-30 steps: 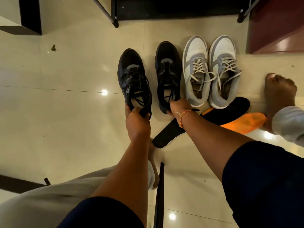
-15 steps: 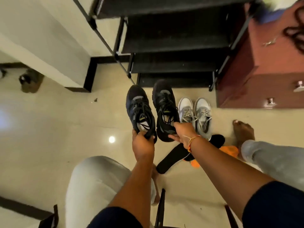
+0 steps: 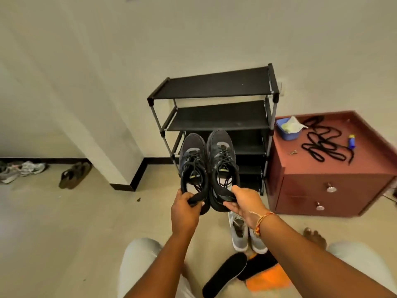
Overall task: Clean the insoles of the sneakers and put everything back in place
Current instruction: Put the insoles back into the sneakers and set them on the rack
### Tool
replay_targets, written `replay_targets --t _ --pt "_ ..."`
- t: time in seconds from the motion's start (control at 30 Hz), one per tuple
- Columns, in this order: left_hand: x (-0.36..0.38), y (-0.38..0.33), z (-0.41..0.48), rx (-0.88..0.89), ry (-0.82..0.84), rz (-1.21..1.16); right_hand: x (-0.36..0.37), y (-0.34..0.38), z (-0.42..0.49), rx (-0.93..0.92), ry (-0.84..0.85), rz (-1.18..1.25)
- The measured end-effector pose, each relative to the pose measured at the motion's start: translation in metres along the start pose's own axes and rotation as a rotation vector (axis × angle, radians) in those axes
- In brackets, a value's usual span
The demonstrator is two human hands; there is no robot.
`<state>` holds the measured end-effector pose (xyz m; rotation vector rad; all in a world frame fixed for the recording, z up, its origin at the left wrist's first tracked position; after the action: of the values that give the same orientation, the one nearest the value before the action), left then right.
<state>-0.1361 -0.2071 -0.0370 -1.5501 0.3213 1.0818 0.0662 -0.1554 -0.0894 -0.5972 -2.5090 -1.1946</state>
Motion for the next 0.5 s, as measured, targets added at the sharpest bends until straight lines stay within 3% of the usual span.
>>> replay_targets --t 0.23,0.5 --pt "-0.034 -0.024 0.035 0.007 -0.014 -0.06 0.04 0.054 -0.009 -0.116 0.044 -0.064" --pt "-0.048 -0.029 0.127 0.002 -0.017 -0.044 0.112 0.098 0.052 -0.121 0.056 -0.072"
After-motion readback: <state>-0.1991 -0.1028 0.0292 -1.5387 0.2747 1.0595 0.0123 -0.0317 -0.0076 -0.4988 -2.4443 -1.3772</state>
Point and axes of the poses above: each hand's wrist, its own z-axis towards the middle knuckle, its own x-axis out of the palm, y = z × x, the point moved 9 cm from there along z, towards the middle knuckle, and after that the axes turned 10 degrees about z, right-handed, at the moved point
